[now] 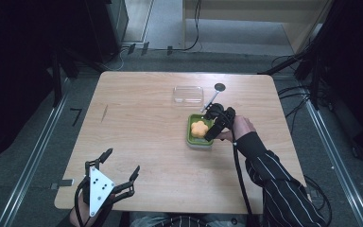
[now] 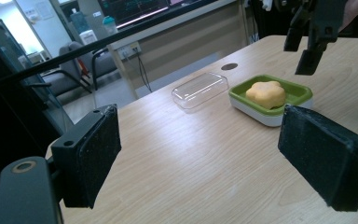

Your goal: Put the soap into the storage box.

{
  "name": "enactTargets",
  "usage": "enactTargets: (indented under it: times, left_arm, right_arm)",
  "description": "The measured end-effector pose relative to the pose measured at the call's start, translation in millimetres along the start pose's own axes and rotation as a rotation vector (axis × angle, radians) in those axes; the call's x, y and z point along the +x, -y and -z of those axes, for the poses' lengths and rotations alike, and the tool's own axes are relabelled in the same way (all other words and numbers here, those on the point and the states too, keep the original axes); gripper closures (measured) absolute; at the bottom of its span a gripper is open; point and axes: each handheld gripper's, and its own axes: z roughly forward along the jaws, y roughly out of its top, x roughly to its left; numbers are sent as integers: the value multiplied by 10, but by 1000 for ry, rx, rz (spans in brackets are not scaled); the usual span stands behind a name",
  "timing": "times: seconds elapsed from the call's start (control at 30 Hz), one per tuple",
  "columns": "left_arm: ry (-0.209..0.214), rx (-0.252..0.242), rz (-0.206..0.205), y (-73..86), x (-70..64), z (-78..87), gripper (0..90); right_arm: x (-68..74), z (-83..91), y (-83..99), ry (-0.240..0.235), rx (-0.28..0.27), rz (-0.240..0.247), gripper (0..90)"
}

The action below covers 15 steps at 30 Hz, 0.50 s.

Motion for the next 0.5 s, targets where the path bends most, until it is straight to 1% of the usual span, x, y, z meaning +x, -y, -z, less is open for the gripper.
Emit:
enactTargets:
  times: [0.1, 0.2, 0.27, 0.33, 0.5]
  left_arm:
    - [2, -1, -2, -1, -1, -1, 135]
    - [3, -1, -3, -2, -3, -1, 135]
    - [2, -2, -3, -2, -4, -4, 135]
    - [3, -2, -1, -3, -7, -5, 135]
    - [3, -3, -1, -2, -6, -7, 135]
  right_arm:
    - [-27, 53, 77, 6, -3, -21, 69]
    - [-55, 99, 157, 11, -12, -31, 63]
    - [-64, 124, 203, 15, -8, -47, 57]
    - [-84, 141, 256, 20, -13, -48, 54]
    - [-117, 186, 395, 30, -11, -68, 52]
